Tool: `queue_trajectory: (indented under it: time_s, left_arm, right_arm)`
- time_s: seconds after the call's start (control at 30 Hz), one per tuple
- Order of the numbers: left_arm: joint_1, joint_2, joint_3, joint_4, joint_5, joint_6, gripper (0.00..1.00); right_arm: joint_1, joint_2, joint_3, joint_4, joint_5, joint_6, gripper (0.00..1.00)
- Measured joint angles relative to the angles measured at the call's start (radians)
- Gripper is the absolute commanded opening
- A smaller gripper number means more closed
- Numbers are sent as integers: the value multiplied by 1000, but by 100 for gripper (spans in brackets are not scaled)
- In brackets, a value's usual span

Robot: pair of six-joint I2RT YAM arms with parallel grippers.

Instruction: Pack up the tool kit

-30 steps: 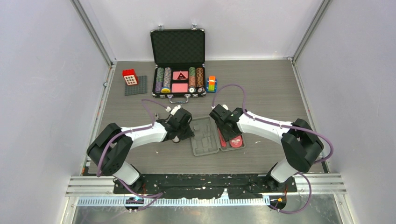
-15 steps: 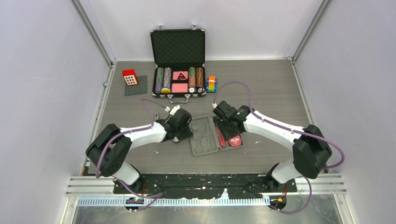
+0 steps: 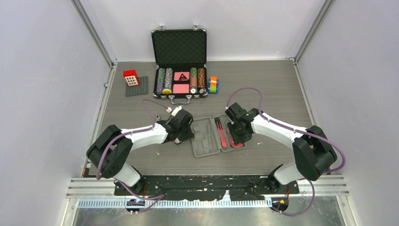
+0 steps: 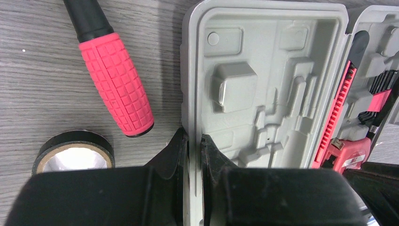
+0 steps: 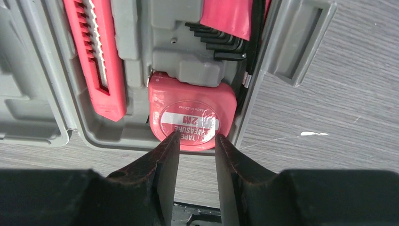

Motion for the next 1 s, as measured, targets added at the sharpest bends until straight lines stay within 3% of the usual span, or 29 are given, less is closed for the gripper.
queue_trajectory:
  time_s: [0.4,0.57,0.63,0.77,1.0]
  left_arm:
    - [2,27,42,-36,16,59,0]
    - [4,48,70,-47,19,105,5]
    - [6,57,86,-51,19,128,11]
    - [8,64,116,-58,11,180,34]
    - [8,18,181,-108,-63,275,69]
  right_arm:
    - [-46,0,-40,40,-63,44,37]
    - [-51,-33,-41,47,-76,45,40]
    - [-51,-44,-42,50,-84,44,45]
    - [-51,-81,-40,50,-101,43,54]
    - [-50,-259,39,58,-43,32,72]
